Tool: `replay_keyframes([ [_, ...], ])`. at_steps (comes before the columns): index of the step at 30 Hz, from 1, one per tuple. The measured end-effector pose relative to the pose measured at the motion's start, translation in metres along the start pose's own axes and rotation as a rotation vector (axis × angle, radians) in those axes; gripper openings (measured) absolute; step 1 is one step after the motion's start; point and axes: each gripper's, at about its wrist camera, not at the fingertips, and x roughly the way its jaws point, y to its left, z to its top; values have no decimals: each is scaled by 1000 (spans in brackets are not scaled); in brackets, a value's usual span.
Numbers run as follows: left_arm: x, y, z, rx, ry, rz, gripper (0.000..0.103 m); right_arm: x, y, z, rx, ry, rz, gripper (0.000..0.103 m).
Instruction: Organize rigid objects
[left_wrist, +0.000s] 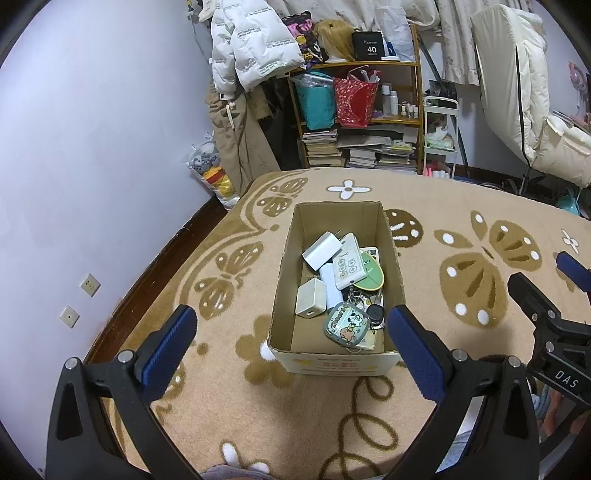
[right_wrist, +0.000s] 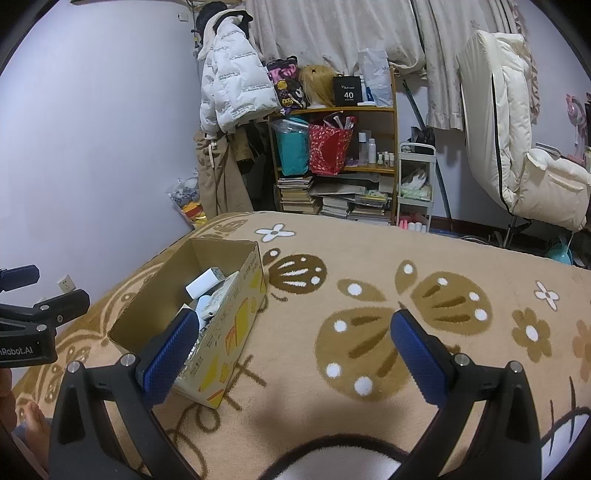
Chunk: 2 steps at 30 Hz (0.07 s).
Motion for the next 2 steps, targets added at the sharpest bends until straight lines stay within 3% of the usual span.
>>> replay_keyframes([
  [2, 0, 0, 0, -1, 0, 0, 102, 0, 0, 0, 0, -1, 1, 103],
])
